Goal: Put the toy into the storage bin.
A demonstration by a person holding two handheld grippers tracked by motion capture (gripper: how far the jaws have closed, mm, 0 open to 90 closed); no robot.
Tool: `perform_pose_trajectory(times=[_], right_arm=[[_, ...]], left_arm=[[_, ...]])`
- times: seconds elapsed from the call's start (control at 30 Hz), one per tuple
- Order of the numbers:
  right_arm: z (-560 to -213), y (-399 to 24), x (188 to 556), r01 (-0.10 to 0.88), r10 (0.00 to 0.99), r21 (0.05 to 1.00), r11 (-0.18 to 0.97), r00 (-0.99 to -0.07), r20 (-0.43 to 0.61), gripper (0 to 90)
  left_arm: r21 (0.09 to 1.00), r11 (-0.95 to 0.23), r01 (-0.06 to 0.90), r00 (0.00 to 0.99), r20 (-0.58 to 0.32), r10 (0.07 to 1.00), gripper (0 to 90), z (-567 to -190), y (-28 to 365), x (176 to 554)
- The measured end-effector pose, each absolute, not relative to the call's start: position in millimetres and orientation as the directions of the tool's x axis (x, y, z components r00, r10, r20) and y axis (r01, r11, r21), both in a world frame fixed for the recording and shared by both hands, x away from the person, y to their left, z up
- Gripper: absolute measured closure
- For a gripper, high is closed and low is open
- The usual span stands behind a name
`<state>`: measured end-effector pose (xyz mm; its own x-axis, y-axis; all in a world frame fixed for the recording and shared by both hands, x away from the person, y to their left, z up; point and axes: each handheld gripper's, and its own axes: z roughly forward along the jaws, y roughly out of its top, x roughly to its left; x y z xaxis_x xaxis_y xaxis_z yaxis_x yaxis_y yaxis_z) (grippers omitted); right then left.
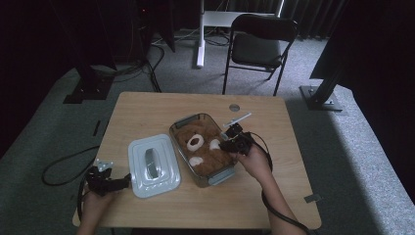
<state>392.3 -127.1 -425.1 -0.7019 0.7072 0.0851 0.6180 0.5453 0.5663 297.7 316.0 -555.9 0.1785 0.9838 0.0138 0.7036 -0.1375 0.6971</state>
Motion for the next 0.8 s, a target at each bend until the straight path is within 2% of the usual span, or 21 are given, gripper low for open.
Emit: perform_pose_trajectory(times=[0.23, 0.37, 0.43, 0.57, 0.7, 0.8], right_arm=[[-427.1, -108.2, 399.7, 0.607, 0.684, 0.457, 0.651, -0.729, -0.006, 88.0], [-431.5, -99.0, 408.9, 0.628, 0.681, 0.403, 0.666, -0.732, 0.017, 88.9], [-436.3, -93.9, 409.8, 0.632, 0.684, 0.377, 0.677, -0.729, -0.006, 89.5], [-441.8, -85.2, 404.4, 0.619, 0.691, 0.374, 0.690, -0.717, -0.089, 89.7], [-437.9, -88.1, 401.4, 0.614, 0.696, 0.409, 0.675, -0.714, -0.079, 88.9], [-428.6, -94.7, 395.3, 0.590, 0.695, 0.468, 0.658, -0.714, -0.077, 82.8]], left_arm=[[0.697, -0.138, 0.704, 0.179, 0.014, 0.984, 0.8, -555.9, 316.0, 297.7], [0.697, -0.138, 0.704, 0.179, 0.014, 0.984, 0.8, -555.9, 316.0, 297.7], [0.697, -0.138, 0.704, 0.178, 0.014, 0.984, 0.8, -555.9, 316.0, 297.7], [0.697, -0.138, 0.704, 0.179, 0.014, 0.984, 0.8, -555.9, 316.0, 297.7], [0.697, -0.137, 0.704, 0.178, 0.014, 0.984, 0.8, -555.9, 316.0, 297.7], [0.697, -0.137, 0.704, 0.178, 0.014, 0.984, 0.8, -555.8, 316.0, 297.7]])
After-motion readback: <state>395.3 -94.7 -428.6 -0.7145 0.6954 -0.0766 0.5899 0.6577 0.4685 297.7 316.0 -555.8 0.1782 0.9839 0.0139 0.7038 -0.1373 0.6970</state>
